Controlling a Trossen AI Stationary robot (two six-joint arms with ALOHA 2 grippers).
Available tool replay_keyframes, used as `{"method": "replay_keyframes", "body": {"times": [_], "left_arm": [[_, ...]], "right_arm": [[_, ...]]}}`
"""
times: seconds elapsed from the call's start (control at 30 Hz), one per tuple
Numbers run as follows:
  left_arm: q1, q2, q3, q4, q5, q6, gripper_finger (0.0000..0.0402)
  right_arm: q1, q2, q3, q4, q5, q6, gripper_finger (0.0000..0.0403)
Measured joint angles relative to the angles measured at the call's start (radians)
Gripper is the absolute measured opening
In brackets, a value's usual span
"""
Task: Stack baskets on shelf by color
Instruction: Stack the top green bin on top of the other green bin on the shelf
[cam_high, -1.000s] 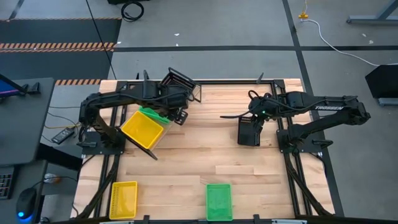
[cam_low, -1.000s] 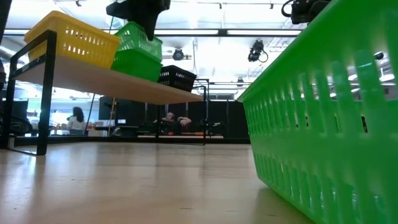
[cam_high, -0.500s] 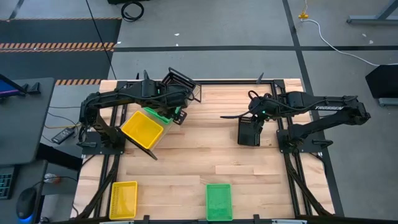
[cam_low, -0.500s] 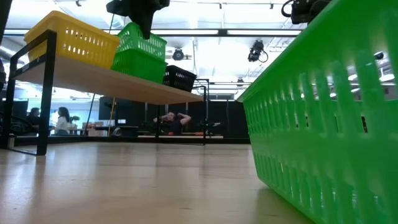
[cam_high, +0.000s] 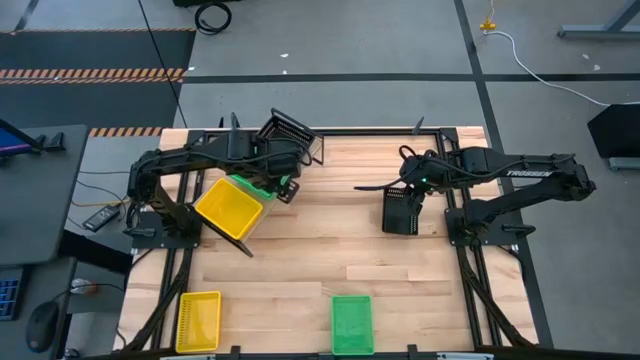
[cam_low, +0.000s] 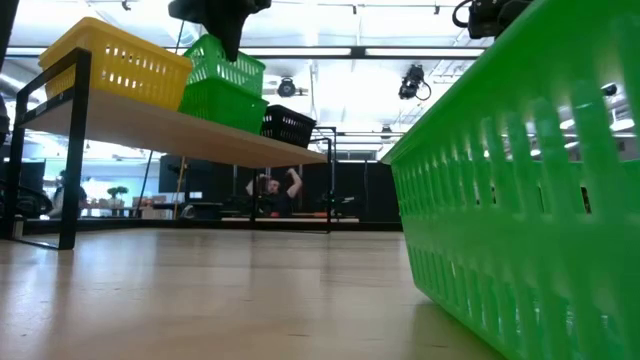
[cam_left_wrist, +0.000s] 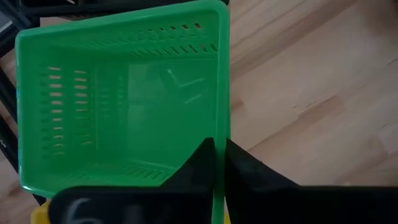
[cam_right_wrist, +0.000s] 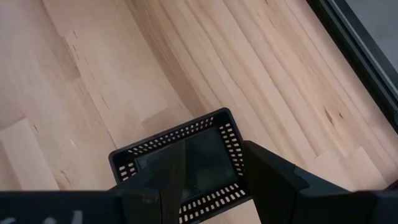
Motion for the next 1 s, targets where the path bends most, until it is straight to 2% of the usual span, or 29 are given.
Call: {"method": "replay_keyframes", "body": {"times": [0.27, 0.43, 0.57, 0.73, 1.0], "left_arm": [[-0.001, 0.029, 0.001, -0.001, -0.013, 0.012, 0.0089], [-0.005, 0.049, 0.0, 0.0, -0.007, 0.021, 0.0095], [-0.015, 0.058, 0.0, 0.0, 0.0, 0.032, 0.0074], [-0.023, 0.057, 0.0, -0.001, 0.007, 0.028, 0.001], [-0.022, 0.057, 0.0, -0.001, 0.01, 0.025, 0.0013]], "right_arm": [[0.0, 0.0, 0.0, 0.0, -0.003, 0.006, 0.0166], [0.0, 0.0, 0.0, 0.0, -0.007, 0.008, 0.0166], [0.0, 0.0, 0.0, 0.001, -0.01, 0.007, 0.0166], [0.0, 0.0, 0.0, 0.002, -0.01, 0.002, 0.0166], [0.0, 0.0, 0.0, 0.008, -0.011, 0.002, 0.0166]]}}
